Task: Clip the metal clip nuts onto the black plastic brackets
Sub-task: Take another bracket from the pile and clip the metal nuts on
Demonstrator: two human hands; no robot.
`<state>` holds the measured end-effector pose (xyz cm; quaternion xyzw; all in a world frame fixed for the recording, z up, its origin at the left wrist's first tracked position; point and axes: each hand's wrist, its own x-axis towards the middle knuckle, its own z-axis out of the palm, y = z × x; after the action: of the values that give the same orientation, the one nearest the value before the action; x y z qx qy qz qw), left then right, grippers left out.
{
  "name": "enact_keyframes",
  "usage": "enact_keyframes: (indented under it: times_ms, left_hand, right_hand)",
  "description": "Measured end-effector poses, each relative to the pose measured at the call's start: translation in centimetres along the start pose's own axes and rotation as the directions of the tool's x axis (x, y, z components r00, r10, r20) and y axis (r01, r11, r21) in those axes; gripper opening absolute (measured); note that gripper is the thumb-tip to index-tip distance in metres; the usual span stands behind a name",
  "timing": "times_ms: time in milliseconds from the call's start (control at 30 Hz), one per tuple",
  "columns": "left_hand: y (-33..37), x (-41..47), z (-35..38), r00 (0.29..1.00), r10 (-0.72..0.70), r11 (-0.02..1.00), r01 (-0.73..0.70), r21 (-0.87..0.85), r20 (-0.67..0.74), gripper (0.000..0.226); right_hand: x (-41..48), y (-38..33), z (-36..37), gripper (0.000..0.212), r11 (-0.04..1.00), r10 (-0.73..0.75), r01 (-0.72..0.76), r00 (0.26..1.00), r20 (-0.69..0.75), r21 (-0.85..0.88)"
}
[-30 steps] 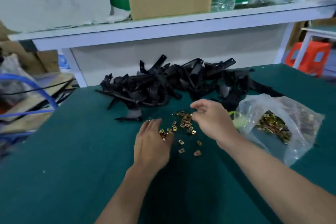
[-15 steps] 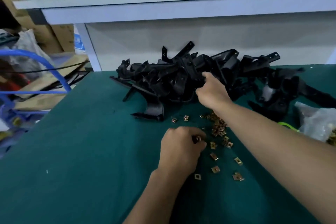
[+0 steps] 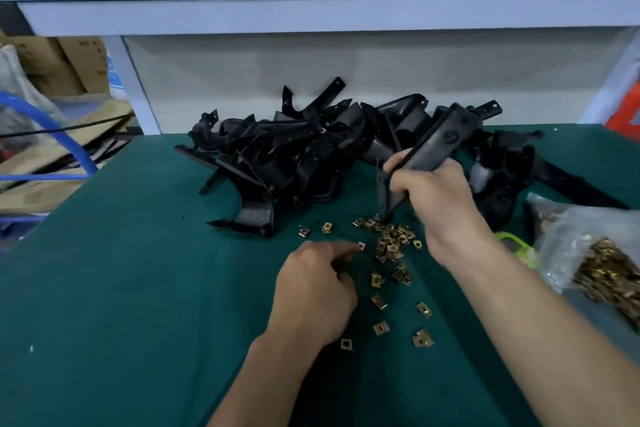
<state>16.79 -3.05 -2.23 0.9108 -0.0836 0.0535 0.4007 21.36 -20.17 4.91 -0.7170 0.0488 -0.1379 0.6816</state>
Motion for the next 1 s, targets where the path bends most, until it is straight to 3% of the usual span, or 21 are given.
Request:
enact_keyframes:
  times_ms: [100, 167, 233, 300, 367, 433, 533, 667, 767, 800, 867, 933, 1000]
  left_hand:
    - [1.1, -0.3, -0.5, 0.996, 0.052, 0.995, -0.058, -0.077, -0.079, 0.056]
    - [1.9, -0.9, -0.8, 0.999, 0.037, 0.922, -0.039, -0.386, -0.013, 0.057]
    - [2.9, -2.2, -0.7, 0.995, -0.018, 0.726, 0.079, -0.683, 0.096, 0.042]
    - [4.2, -3.4, -0.2, 0.979, -0.102, 0.545, 0.202, -0.814, 0.175, 0.023]
    - [5.0, -4.1, 0.2, 0.951, -0.194, 0.412, 0.301, -0.860, 0.240, 0.035]
    - [5.2, -3.9, 0.0, 0.926, -0.253, 0.393, 0.364, -0.844, 0.282, 0.040]
    - [4.8, -3.6, -0.5, 0.928, -0.217, 0.440, 0.369, -0.819, 0.302, 0.033]
    - [4.5, -3.2, -0.3, 0.963, -0.225, 0.483, 0.240, -0.842, 0.146, 0.030]
    - [3.9, -2.6, 0.1, 0.955, -0.292, 0.611, 0.148, -0.778, -0.048, 0.025]
    - [3.6, -2.4, 0.1, 0.954, -0.277, 0.678, 0.108, -0.727, -0.117, 0.030]
    - [3.3, -2.1, 0.1, 0.957, -0.217, 0.773, 0.047, -0.633, -0.194, 0.043]
    - [3.0, -2.2, 0.2, 0.969, -0.160, 0.776, 0.006, -0.631, -0.188, 0.037]
    - [2.8, -2.2, 0.4, 0.989, -0.095, 0.745, -0.003, -0.667, -0.111, 0.030]
  right_hand:
    - [-5.1, 1.3, -2.1, 0.049, 0.993, -0.004, -0.011, 0.992, 0.124, 0.120]
    - [-6.8, 2.5, -3.3, 0.059, 0.967, -0.006, -0.038, 0.985, 0.171, 0.252]
    - [-7.3, 3.5, -4.4, 0.059, 0.940, -0.007, -0.056, 0.983, 0.184, 0.338]
    - [-7.4, 4.2, -5.1, 0.055, 0.928, -0.031, -0.055, 0.974, 0.223, 0.368]
    - [-7.5, 4.5, -5.7, 0.053, 0.909, -0.044, -0.079, 0.958, 0.283, 0.408]
    - [-7.7, 4.6, -6.3, 0.053, 0.893, -0.062, -0.115, 0.926, 0.373, 0.434]
    - [-7.8, 4.7, -6.3, 0.042, 0.898, -0.060, -0.133, 0.908, 0.415, 0.420]
    - [-7.9, 5.4, -4.5, 0.045, 0.886, 0.211, -0.245, 0.969, 0.129, 0.394]
    - [-8.5, 5.0, -3.9, 0.026, 0.957, 0.258, -0.242, 0.962, -0.090, 0.158]
    - [-8.7, 4.9, -3.9, 0.023, 0.980, 0.194, -0.188, 0.971, -0.139, 0.061]
    - [-9.1, 4.5, -3.9, 0.014, 0.962, -0.097, 0.043, 0.977, -0.189, -0.270]
    - [-9.6, 4.2, -3.3, 0.038, 0.726, -0.384, 0.240, 0.919, -0.090, -0.645]
    - [-9.4, 4.2, -3.0, 0.068, 0.517, -0.435, 0.295, 0.899, 0.050, -0.804]
